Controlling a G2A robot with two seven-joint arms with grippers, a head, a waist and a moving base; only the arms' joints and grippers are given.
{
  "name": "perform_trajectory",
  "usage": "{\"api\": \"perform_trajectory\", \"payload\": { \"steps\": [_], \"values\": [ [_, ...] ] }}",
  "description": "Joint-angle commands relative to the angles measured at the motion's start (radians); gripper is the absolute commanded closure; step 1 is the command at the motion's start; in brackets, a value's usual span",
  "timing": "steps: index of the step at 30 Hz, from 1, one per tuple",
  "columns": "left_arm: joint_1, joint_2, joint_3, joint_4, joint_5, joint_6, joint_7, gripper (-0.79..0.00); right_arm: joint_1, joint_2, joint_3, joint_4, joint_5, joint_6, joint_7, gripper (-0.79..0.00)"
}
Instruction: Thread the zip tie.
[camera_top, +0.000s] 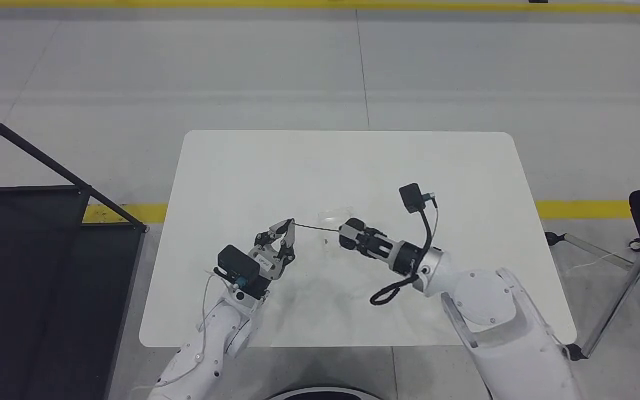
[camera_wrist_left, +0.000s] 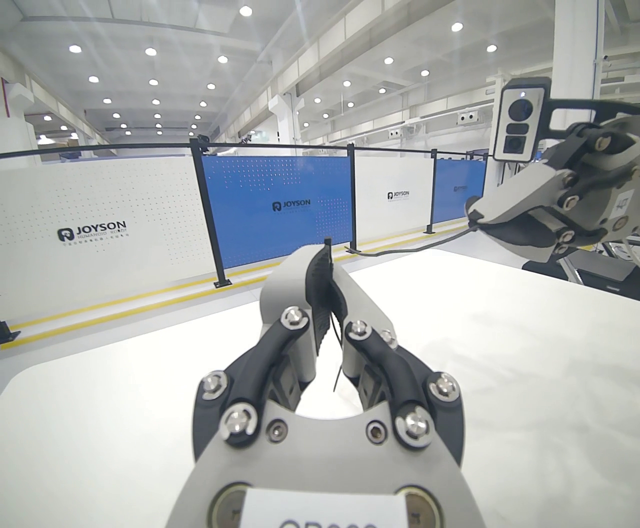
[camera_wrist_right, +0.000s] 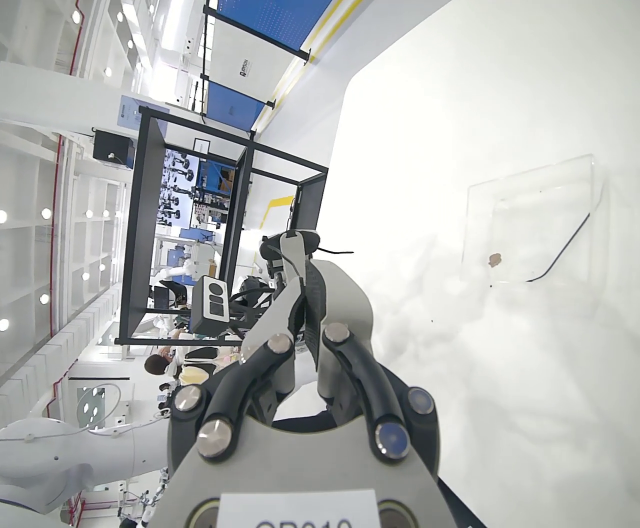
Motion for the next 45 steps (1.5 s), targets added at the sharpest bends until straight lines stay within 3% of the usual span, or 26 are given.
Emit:
{"api": "perform_trajectory", "payload": {
  "steps": [1, 45],
  "values": [
    [0.0, 0.0, 0.0, 0.0, 0.0, 0.0, 0.0, 0.0, 0.001, 0.0, -0.001, -0.001, 0.003, 0.006, 0.0, 0.0],
    [0.0, 0.0, 0.0, 0.0, 0.0, 0.0, 0.0, 0.0, 0.03, -0.012, -0.018, 0.023, 0.037, 0.027, -0.021, 0.0]
  ]
}}
